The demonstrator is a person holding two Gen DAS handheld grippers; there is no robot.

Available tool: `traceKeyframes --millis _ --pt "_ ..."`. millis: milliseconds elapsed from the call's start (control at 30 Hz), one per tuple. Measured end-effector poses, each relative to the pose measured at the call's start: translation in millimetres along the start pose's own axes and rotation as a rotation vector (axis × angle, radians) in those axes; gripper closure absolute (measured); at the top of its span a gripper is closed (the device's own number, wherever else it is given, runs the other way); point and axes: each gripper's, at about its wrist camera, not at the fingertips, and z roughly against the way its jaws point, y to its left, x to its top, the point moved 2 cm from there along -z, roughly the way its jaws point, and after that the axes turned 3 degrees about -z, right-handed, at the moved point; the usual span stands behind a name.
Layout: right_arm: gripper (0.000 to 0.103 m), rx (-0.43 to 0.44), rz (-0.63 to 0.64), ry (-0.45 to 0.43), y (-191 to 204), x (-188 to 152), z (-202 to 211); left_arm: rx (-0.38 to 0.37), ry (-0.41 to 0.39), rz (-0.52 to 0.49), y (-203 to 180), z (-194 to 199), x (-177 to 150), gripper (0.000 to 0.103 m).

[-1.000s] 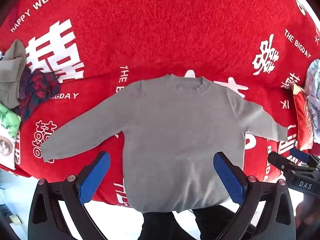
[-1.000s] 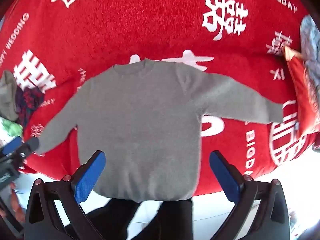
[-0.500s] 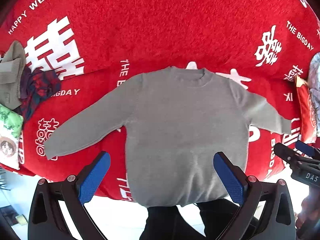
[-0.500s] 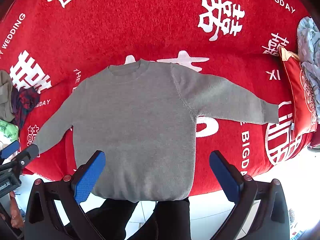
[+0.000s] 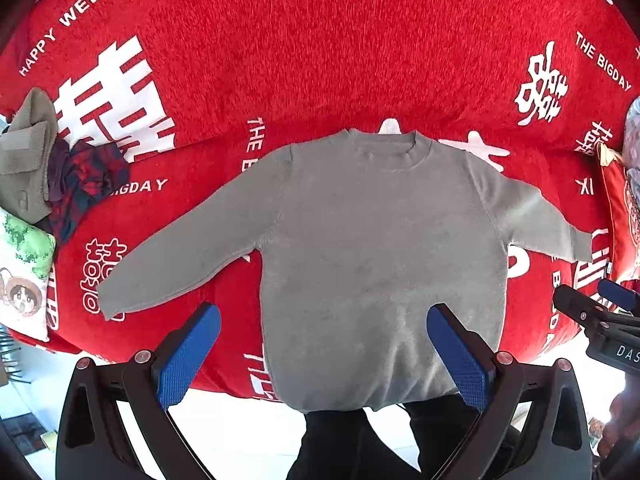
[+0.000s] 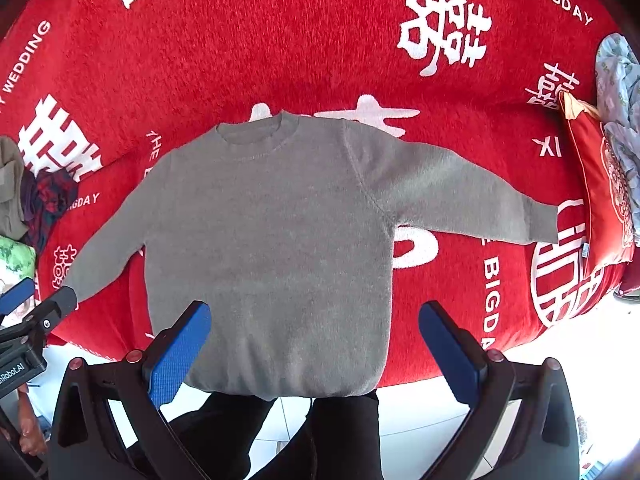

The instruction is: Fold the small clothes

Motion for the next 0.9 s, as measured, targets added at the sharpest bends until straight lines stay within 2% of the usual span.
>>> traceKeyframes --millis 900 --pt "0.000 -0.031 0.022 0.021 6 5 -6 0.036 -0.007 0.082 16 1 -17 0.000"
